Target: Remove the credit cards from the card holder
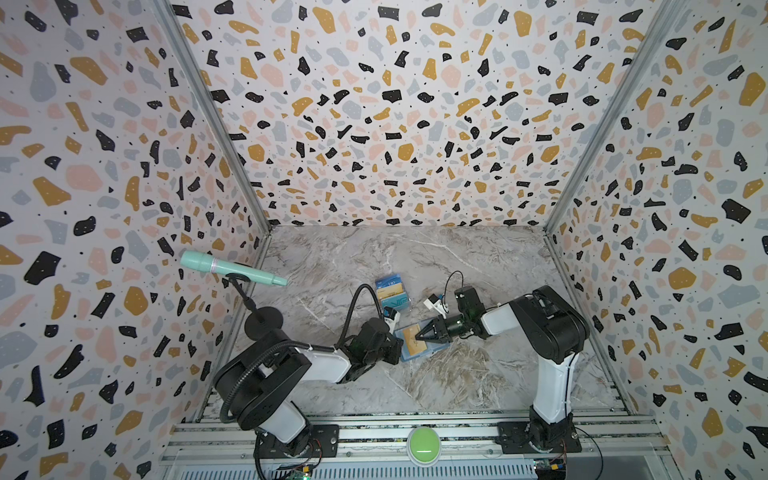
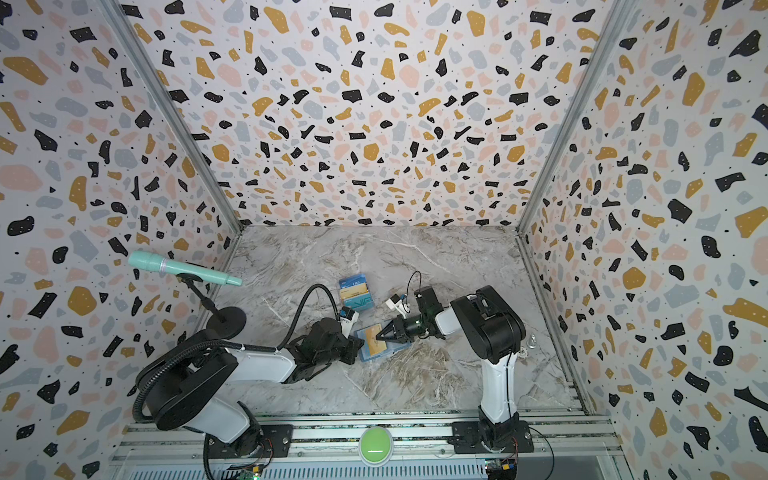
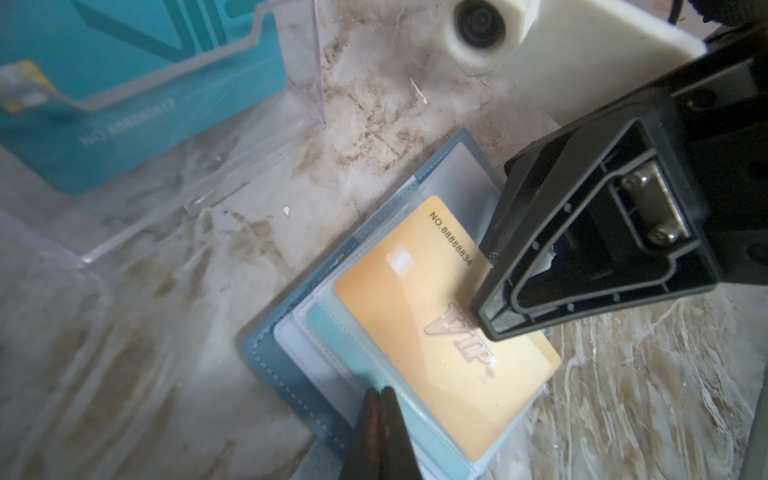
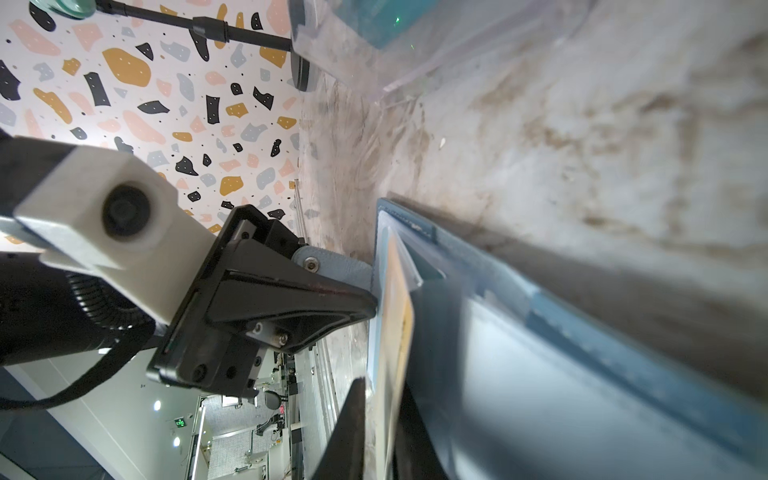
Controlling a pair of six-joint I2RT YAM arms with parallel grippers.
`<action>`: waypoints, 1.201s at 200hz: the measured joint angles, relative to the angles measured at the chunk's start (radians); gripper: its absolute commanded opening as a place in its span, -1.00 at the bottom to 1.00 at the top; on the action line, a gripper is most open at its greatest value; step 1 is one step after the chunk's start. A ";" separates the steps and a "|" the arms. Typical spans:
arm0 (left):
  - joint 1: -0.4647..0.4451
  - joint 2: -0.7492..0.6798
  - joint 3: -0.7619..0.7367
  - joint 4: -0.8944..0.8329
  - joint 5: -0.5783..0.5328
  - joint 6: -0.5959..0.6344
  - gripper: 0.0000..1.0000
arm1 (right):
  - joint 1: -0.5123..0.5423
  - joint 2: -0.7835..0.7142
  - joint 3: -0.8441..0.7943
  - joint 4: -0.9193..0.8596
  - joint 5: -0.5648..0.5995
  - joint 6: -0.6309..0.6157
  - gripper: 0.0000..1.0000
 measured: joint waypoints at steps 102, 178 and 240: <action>0.000 -0.003 0.000 -0.004 -0.003 0.000 -0.92 | -0.043 -0.018 -0.027 -0.005 -0.007 -0.002 -0.91; 0.000 -0.005 -0.001 -0.006 -0.005 0.000 -0.93 | -0.054 -0.029 -0.016 -0.066 0.009 -0.044 -1.00; 0.000 -0.015 -0.006 -0.014 -0.016 0.001 -0.93 | -0.091 -0.043 0.127 -0.375 0.062 -0.253 -1.00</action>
